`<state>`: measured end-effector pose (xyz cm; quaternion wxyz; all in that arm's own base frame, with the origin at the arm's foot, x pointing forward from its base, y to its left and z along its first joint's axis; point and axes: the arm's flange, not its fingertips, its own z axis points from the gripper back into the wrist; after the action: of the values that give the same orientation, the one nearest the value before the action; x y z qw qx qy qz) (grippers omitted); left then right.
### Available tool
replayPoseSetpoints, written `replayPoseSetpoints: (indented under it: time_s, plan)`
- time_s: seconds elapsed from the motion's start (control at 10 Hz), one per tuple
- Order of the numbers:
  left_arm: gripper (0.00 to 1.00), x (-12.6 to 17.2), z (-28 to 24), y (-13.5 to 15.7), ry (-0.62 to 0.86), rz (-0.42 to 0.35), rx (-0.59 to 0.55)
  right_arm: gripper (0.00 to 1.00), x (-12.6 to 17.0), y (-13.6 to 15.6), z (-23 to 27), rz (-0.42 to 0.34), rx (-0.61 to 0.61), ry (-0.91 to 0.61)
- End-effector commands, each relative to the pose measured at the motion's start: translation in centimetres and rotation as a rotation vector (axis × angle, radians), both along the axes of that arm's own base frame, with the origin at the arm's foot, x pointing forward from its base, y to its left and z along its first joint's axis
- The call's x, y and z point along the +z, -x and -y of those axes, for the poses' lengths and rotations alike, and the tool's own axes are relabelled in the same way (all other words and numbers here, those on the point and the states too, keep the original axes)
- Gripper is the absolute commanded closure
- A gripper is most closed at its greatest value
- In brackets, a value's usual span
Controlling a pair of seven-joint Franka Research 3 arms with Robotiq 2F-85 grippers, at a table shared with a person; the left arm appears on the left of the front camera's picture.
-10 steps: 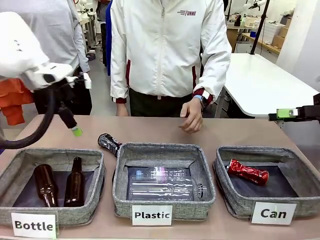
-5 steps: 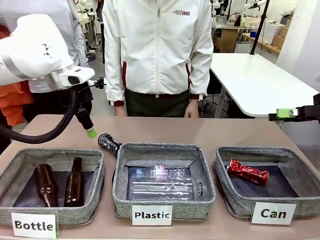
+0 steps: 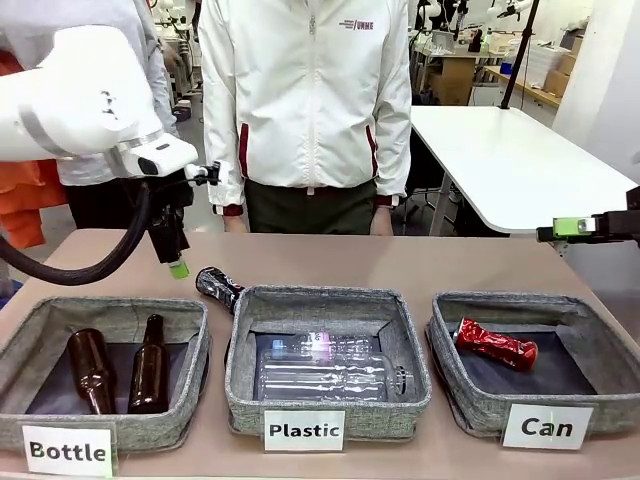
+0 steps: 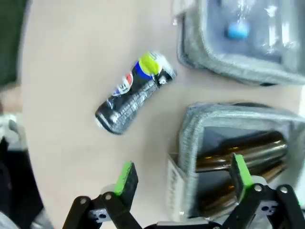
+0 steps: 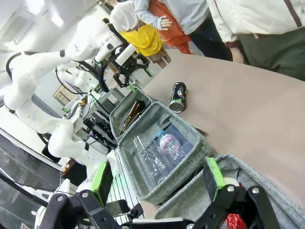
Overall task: Sort the can waste into the basket.
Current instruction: Pick up the can waste from the table and place it in the right Fabric basket.
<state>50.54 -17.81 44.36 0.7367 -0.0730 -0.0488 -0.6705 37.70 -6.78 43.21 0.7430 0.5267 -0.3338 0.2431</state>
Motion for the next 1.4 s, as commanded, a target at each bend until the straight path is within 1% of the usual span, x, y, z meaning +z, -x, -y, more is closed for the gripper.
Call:
replayPoseSetpoints:
  time_s: [0.0, 0.1, 0.2, 0.5, 0.6, 0.7, 0.8, 0.9, 1.0, 1.1, 1.2, 1.3]
  plan:
    - [0.00, -0.5, 0.0, -2.4, -0.018, 0.109, -0.247, 0.00, 0.1, 0.0, 0.1, 0.017, 0.012, 0.001]
    - [0.00, -1.1, 0.1, -3.1, -0.048, 0.117, -0.352, 0.00, 0.1, 0.0, 0.1, 0.017, 0.012, 0.001]
    - [0.00, -1.9, 0.3, -3.7, -0.043, 0.153, -0.446, 0.00, 0.1, 0.0, 0.1, 0.017, 0.012, 0.001]
    - [0.00, -4.6, 0.6, -5.3, 0.028, 0.144, -0.563, 0.00, 0.1, 0.0, 0.1, 0.017, 0.012, 0.001]
    - [0.00, -5.6, 0.9, -5.9, 0.026, 0.154, -0.582, 0.00, 0.1, 0.0, 0.1, 0.017, 0.012, 0.001]
    - [0.00, -6.3, 1.1, -6.4, 0.049, 0.139, -0.586, 0.00, 0.1, 0.0, 0.1, 0.017, 0.012, 0.001]
    - [0.00, -7.2, 1.5, -7.0, 0.056, 0.142, -0.576, 0.00, 0.1, 0.0, 0.1, 0.017, 0.012, 0.001]
    - [0.00, -8.3, 2.0, -7.4, 0.054, 0.123, -0.597, 0.00, 0.1, 0.0, 0.1, 0.017, 0.012, 0.001]
    - [0.00, -9.7, 2.7, -7.8, 0.044, 0.088, -0.580, 0.00, 0.1, 0.0, 0.1, 0.017, 0.012, 0.001]
    - [0.00, -10.6, 3.2, -8.1, 0.030, 0.093, -0.550, 0.00, 0.1, 0.0, 0.1, 0.017, 0.012, 0.001]
    - [0.00, -11.5, 3.9, -8.3, 0.025, 0.093, -0.565, 0.00, 0.1, 0.0, 0.1, 0.017, 0.012, 0.001]
    - [0.00, -12.2, 4.6, -8.5, -0.011, 0.096, -0.564, 0.00, 0.1, 0.0, 0.1, 0.017, 0.012, 0.001]
